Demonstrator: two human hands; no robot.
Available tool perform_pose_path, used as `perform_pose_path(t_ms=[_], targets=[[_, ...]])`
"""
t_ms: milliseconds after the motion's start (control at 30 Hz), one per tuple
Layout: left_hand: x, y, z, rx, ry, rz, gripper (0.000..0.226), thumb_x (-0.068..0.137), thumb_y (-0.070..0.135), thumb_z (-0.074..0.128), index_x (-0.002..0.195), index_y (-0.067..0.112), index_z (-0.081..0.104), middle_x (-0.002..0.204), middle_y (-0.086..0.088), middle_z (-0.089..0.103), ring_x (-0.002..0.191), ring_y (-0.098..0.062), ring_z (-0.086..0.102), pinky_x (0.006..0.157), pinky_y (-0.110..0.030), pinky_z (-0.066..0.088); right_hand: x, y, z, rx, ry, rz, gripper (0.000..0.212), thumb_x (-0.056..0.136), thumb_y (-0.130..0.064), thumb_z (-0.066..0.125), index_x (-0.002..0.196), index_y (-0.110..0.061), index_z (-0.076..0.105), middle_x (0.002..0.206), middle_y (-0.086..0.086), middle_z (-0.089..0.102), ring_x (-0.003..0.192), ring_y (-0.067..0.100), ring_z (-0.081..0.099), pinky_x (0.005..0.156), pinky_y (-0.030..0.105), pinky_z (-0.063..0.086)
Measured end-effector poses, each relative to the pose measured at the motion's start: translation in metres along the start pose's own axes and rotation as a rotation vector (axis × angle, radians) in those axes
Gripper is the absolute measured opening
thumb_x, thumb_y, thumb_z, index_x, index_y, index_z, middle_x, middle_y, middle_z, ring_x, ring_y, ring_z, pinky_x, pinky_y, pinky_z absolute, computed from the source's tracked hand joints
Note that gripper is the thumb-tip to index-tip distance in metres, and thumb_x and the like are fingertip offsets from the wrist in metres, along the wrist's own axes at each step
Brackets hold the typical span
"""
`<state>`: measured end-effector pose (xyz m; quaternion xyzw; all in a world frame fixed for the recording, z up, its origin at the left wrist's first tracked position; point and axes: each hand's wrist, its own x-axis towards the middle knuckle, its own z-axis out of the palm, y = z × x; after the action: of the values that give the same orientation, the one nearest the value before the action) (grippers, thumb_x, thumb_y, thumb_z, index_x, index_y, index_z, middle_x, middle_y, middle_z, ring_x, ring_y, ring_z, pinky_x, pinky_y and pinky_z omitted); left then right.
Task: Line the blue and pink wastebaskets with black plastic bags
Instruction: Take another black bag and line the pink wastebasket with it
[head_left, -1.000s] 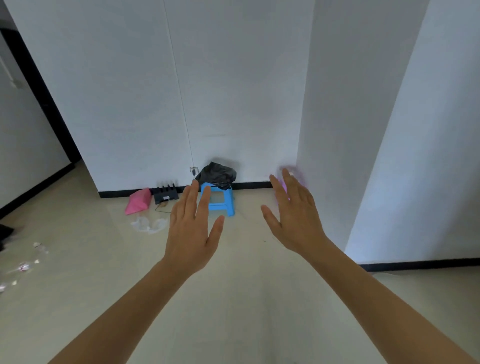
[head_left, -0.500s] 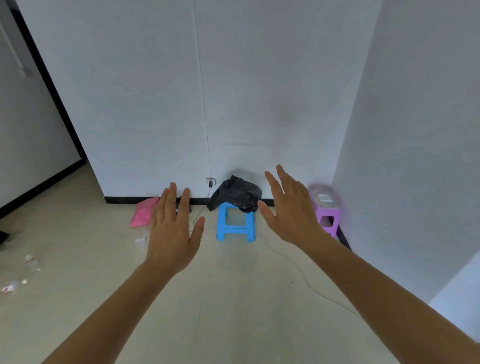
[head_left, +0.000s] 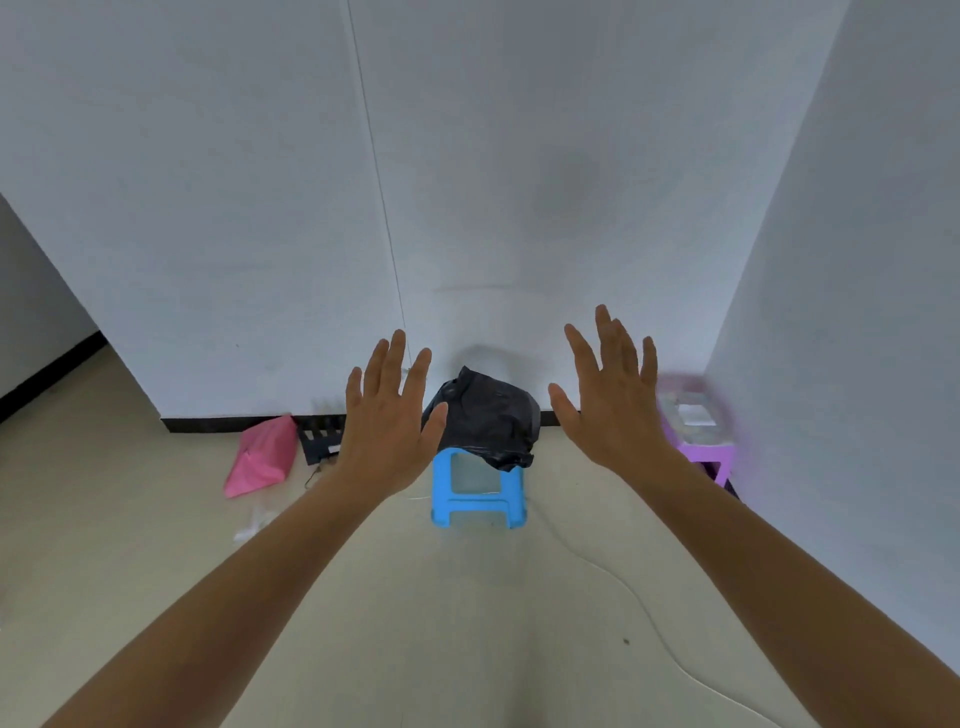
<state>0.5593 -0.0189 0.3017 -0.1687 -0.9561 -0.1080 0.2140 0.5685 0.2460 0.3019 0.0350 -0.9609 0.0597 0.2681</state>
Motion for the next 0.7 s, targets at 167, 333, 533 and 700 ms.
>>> perform_pose_path(t_ms=[167,333,533,700], targets=[[0.129,-0.034,0.064,0.064,-0.075,0.019,0.063,0.093,0.042,0.038,0.147,0.01,0.038,0.159,-0.019,0.021,0.146,-0.038,0.023,0.111,-0.062,0.028,0.116,0.032,0.095,-0.101,-0.135,-0.04,0.079,0.092,-0.053,0.053,0.158,-0.022,0.023,0.165,0.021,0.0,0.151,0.045,0.002,0.118,0.065,0.008],[0.206,-0.093,0.118,0.124,-0.155,-0.013,0.063,0.09,0.041,0.043,0.144,0.01,0.041,0.157,-0.02,0.028,0.143,-0.039,0.029,0.109,-0.062,0.031,0.204,0.038,0.182,-0.146,-0.313,-0.061,0.087,0.091,-0.061,0.05,0.159,-0.027,0.009,0.165,0.02,-0.011,0.15,0.046,-0.008,0.117,0.067,0.006],[0.281,-0.19,0.215,0.159,-0.3,-0.081,0.064,0.096,0.037,0.05,0.151,0.012,0.03,0.161,-0.017,0.014,0.149,-0.036,0.016,0.116,-0.06,0.021,0.283,0.046,0.287,-0.173,-0.433,-0.038,0.096,0.085,-0.067,0.055,0.159,-0.024,0.012,0.165,0.021,-0.004,0.15,0.048,0.001,0.117,0.068,0.011],[0.349,-0.24,0.3,0.159,-0.487,-0.078,0.069,0.093,0.038,0.053,0.151,0.011,0.027,0.161,-0.018,0.014,0.148,-0.036,0.015,0.115,-0.059,0.022,0.33,0.062,0.366,-0.197,-0.5,0.053,0.094,0.088,-0.066,0.051,0.159,-0.024,0.006,0.164,0.022,-0.012,0.149,0.049,-0.006,0.117,0.068,0.006]])
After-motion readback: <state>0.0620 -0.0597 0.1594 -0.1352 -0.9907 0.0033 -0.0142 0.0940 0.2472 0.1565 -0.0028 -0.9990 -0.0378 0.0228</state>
